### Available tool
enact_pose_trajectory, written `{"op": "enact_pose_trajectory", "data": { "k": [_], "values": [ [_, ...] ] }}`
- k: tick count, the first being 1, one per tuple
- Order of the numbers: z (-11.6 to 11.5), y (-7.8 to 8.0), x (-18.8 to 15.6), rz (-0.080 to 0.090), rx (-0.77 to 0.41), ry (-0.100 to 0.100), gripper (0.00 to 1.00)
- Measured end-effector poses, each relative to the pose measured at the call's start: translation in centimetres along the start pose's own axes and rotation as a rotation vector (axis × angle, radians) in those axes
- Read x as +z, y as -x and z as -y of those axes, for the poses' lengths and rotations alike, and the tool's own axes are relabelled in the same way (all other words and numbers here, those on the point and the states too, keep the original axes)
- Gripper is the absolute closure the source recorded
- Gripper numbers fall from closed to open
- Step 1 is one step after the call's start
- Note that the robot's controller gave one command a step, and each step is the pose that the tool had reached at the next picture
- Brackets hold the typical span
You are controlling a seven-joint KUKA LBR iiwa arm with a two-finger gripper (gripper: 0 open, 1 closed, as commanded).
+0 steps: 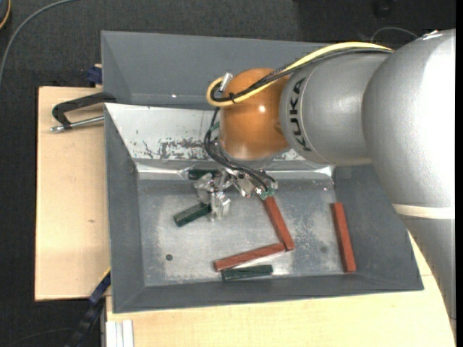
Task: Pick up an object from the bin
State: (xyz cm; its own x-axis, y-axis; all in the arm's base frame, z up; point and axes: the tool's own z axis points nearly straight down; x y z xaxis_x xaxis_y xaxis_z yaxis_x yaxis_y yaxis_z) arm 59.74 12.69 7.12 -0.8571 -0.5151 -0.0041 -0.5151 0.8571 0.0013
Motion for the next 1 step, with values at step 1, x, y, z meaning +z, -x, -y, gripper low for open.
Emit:
{"op": "enact_pose_trajectory", "data": {
  "k": [1],
  "values": [
    [3.52,-4.57,-15.92,0.007,-0.053,-0.006,1.0]
  ]
}}
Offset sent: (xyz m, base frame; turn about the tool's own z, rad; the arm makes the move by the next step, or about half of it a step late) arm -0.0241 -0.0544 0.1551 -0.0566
